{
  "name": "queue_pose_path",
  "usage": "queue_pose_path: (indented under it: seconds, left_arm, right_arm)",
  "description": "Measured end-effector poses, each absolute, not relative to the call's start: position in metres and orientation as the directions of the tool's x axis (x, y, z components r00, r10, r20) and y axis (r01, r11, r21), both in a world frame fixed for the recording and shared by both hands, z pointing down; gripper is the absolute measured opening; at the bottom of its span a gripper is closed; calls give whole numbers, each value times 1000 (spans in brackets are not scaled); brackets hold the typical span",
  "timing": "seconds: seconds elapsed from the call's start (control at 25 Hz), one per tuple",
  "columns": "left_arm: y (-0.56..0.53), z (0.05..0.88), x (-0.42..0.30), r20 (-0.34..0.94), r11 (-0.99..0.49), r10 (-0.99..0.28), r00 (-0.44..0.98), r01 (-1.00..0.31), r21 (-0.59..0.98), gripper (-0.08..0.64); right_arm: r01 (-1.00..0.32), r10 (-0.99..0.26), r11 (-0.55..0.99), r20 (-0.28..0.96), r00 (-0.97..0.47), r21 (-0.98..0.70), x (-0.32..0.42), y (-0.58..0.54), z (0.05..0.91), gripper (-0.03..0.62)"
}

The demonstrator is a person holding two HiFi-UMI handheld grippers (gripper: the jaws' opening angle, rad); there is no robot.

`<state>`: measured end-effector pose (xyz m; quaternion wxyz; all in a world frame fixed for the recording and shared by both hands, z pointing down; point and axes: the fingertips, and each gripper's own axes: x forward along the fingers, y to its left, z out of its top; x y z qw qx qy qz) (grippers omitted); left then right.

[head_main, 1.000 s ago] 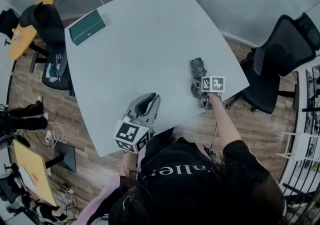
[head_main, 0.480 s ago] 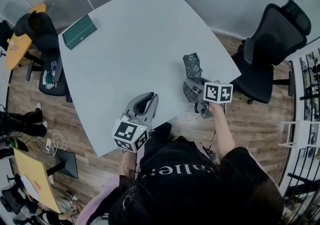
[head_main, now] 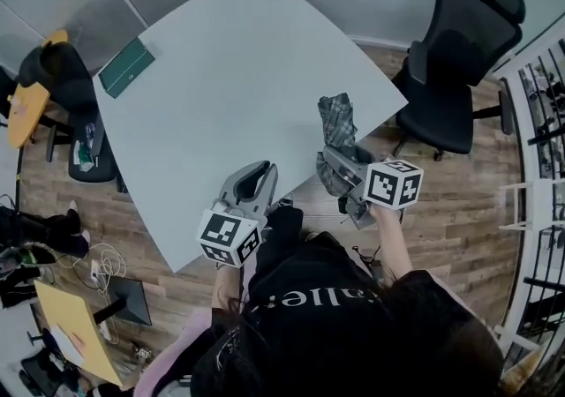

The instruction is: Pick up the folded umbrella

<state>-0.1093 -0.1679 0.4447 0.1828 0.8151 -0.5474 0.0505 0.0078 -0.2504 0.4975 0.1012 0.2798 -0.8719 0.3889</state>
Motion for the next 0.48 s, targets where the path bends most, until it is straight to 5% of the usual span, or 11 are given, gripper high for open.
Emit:
queue_pose_path:
  seconds: [0.48]
  left_arm:
    - [-98,446,-26,315,-432,-812,491,-869,241,57]
  right_arm:
    - [-581,-520,451,330,-788,-677,97,-155,475,236]
